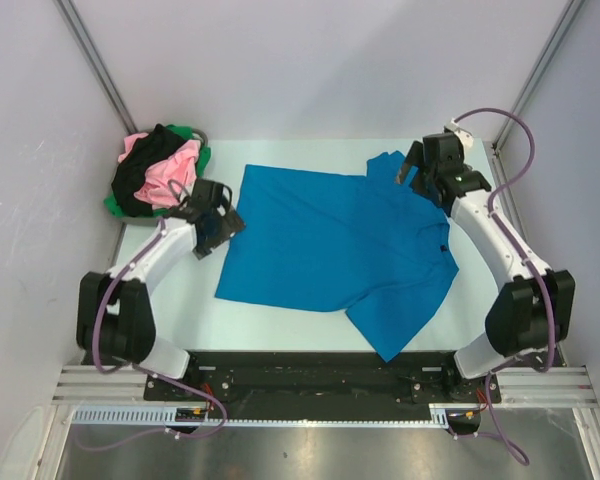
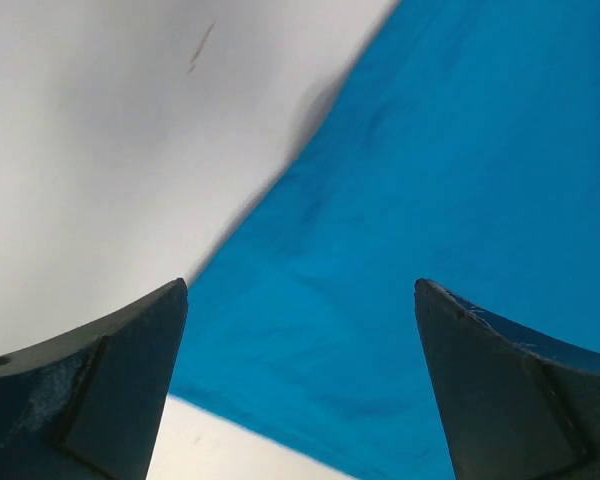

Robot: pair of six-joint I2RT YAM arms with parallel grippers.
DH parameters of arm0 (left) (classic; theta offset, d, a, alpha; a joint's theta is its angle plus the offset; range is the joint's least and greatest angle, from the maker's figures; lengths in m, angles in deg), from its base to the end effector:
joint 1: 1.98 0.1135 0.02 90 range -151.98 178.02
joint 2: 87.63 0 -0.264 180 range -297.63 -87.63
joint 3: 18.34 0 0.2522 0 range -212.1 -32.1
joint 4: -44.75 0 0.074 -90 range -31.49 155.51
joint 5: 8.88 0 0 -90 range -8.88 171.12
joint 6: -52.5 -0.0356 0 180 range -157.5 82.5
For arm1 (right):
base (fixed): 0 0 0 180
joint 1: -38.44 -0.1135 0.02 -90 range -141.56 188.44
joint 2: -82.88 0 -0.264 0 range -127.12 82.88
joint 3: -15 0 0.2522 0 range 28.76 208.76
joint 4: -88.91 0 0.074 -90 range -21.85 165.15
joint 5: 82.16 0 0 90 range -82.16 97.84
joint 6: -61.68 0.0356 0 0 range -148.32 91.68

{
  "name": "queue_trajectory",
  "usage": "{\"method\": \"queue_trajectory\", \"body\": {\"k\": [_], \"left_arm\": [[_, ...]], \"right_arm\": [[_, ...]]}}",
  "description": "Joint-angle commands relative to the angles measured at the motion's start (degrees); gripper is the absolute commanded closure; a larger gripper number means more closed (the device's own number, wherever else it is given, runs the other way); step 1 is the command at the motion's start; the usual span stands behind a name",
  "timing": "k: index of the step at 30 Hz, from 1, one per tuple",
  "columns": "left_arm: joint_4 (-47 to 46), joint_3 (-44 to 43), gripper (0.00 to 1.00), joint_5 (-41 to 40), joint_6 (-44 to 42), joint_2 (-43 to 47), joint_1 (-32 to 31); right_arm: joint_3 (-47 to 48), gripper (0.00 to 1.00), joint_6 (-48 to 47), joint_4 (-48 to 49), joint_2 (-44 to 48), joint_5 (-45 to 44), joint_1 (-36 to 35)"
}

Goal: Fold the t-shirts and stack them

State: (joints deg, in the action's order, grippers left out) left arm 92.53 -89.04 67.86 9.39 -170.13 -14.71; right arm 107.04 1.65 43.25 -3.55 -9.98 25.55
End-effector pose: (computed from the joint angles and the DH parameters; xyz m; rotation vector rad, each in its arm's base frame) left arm 0.2822 -0.0554 0.2300 -0.8318 2.4310 -0.0881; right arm 0.3311 0.0646 0.3322 0.4910 2.1759 0.0539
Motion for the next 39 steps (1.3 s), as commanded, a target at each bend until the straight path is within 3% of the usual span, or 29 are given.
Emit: {"method": "queue_trajectory", "body": {"k": [1, 6, 12, 18, 29, 39], "left_arm": [[1.4, -11.0, 0.0, -0.1, -3.6, -8.1, 0.2], [3.9, -29.8, 0.05, 1.2, -6.6, -22.0, 0.5], [4.0, -48.6, 0.19, 3.8, -9.8, -38.0, 1.3], [11.9, -69.6, 0.27, 2.4, -11.4, -53.8, 2.1], [7.3, -69.6, 0.32, 1.0, -13.1, -57.8, 2.3], [13.3, -77.5, 0.4, 2.9, -15.7, -64.7, 2.4]], "right_arm": [[5.3, 0.0, -2.1, -0.6, -8.1, 5.4, 1.2], [9.0, 0.0, -3.1, -0.9, -13.8, 6.4, -1.3], [6.1, 0.0, -4.8, 3.0, -14.9, 6.1, -3.1], [5.0, 0.0, -5.6, 4.3, -15.0, 5.3, -3.9], [3.6, 0.0, -5.8, 5.5, -14.4, 4.1, -6.1], [2.6, 0.0, -5.6, 5.4, -14.5, 3.9, -6.4]]}}
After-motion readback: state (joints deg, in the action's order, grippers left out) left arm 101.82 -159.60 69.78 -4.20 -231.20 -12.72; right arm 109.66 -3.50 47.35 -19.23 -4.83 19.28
